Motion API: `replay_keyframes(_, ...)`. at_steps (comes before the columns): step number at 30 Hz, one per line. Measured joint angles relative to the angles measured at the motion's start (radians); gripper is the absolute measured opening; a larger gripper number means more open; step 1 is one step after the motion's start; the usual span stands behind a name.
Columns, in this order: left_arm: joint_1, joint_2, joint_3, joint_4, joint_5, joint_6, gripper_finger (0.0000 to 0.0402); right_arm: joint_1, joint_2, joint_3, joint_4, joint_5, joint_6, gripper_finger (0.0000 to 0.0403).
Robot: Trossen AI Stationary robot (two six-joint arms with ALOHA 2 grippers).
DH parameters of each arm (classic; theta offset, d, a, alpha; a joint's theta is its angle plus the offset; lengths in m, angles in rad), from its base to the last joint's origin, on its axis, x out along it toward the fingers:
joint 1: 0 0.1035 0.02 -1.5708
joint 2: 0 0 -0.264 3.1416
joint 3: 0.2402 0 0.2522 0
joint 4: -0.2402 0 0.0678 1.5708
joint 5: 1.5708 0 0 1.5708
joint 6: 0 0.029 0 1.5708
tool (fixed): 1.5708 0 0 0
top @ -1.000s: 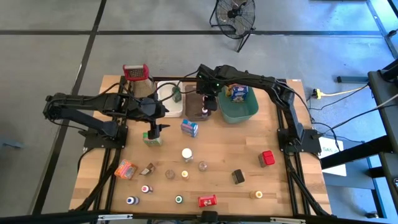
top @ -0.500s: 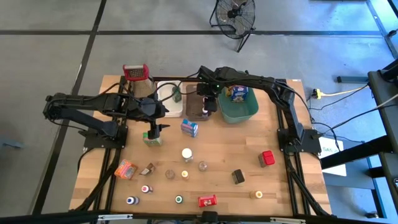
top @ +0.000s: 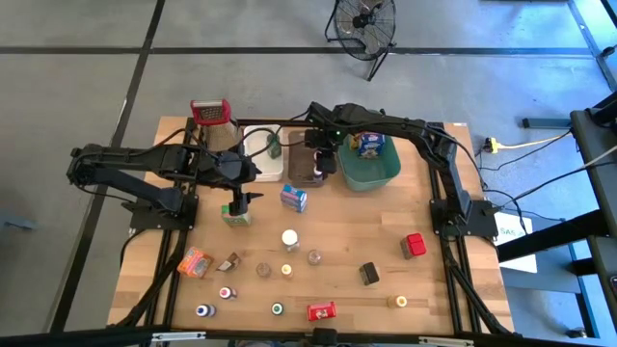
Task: Pick & Place Kitchen Items
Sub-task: Put the red food coloring bottle into the middle black transparent bin
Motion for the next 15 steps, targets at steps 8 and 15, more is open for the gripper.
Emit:
replay_keyframes(8,0.0,0.0,0.0,-0.02,0.0,-0.004,0.0299,0.0,0.0,-0.022,0.001,0.002,-0.013,0.0178)
replay_keyframes(15,0.0,0.0,0.0,-0.019,0.0,-0.005,0.0299,-0.002,-0.002,-0.07,0.049,0.018,-0.019,0.018)
